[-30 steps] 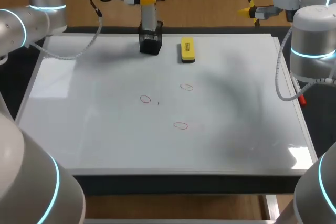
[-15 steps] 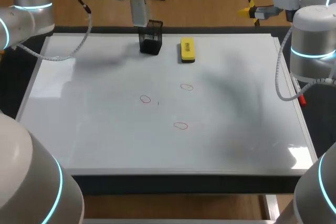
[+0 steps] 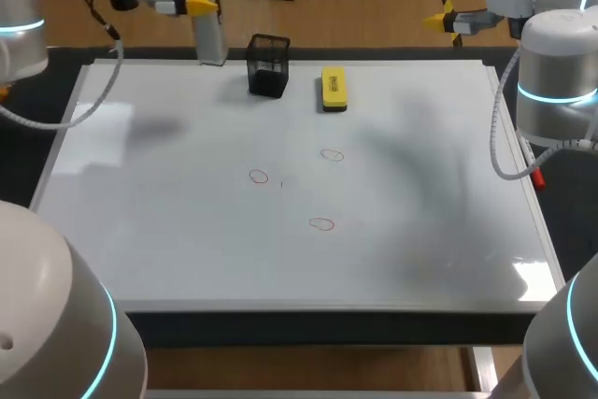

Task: Pick up the inspection probe, press it on each red-marked spot on the whiteboard one by one, put down the probe, pick up the eraser, and wipe off all the red marks.

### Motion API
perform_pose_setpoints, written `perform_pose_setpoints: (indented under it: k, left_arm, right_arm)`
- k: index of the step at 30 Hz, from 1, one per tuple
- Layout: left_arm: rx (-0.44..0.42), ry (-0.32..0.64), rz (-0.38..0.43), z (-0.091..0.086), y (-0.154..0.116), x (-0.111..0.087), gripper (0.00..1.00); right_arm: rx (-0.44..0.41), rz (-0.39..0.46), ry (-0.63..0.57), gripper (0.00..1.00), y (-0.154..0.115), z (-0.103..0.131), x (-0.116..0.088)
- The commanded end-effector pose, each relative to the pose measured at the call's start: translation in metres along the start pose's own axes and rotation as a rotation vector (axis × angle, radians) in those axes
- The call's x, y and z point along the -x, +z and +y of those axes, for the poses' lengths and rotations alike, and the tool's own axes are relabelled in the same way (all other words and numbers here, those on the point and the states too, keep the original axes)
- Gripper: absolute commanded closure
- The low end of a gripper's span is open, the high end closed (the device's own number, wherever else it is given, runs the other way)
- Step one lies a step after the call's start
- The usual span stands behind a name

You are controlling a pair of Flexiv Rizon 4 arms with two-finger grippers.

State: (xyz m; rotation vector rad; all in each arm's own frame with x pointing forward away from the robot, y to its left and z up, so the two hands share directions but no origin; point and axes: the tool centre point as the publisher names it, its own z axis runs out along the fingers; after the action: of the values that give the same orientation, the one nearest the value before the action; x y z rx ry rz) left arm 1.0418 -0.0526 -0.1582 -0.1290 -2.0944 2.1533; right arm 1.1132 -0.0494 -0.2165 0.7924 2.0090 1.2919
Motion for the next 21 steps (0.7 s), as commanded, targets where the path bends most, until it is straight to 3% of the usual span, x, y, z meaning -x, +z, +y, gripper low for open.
perform_pose_setpoints:
  k: [1,21]
  left_arm:
    - [0.005,0.019,-0.648,0.005,-0.011,-0.022,1.00]
    - [0.077,0.036,-0.734,0.044,-0.046,-0.035,1.00]
  right_arm:
    - [-0.001,0.001,0.000,0.00,0.000,0.000,0.000]
    - [-0.001,0.001,0.000,0.00,0.000,0.000,0.000]
